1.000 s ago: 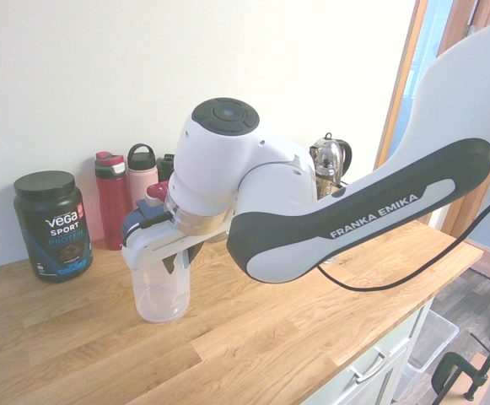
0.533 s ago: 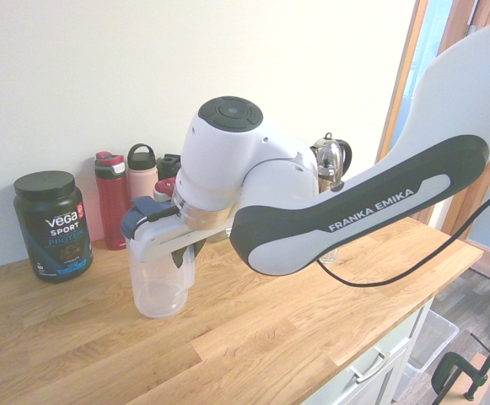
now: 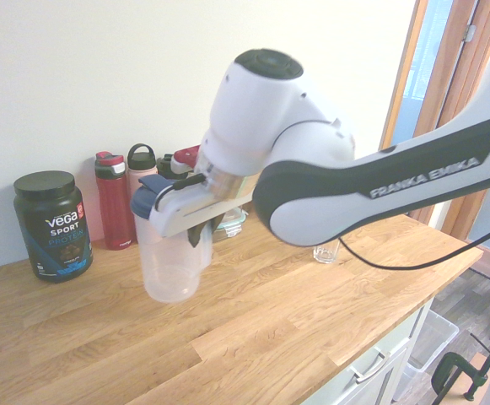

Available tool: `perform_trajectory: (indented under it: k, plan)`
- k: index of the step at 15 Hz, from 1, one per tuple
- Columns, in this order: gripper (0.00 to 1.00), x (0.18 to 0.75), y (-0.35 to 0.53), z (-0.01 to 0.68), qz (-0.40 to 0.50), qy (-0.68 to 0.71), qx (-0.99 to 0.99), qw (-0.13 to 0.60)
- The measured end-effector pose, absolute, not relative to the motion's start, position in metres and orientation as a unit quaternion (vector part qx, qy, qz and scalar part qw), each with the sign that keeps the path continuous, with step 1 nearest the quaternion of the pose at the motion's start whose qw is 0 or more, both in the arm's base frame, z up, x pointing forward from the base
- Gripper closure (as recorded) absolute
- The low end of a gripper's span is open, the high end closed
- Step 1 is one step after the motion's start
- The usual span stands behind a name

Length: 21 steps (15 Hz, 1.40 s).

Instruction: Pour me some water

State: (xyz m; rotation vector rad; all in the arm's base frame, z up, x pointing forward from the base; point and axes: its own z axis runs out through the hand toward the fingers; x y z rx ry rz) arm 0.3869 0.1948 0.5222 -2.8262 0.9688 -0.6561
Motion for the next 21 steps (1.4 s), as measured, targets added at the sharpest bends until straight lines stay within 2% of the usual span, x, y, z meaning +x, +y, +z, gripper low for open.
perform_trajectory:
  k: [6,14,16,21]
  plan:
    - [1.00,0.330,0.000,0.553,-0.103,0.220,-0.970,0.002]
    - [1.00,0.272,-0.209,0.555,-0.098,0.128,-0.987,0.012]
    - [1.00,0.286,-0.236,0.561,-0.095,0.117,-0.989,-0.011]
    - [1.00,0.368,-0.277,0.581,-0.038,0.098,-0.991,-0.087]
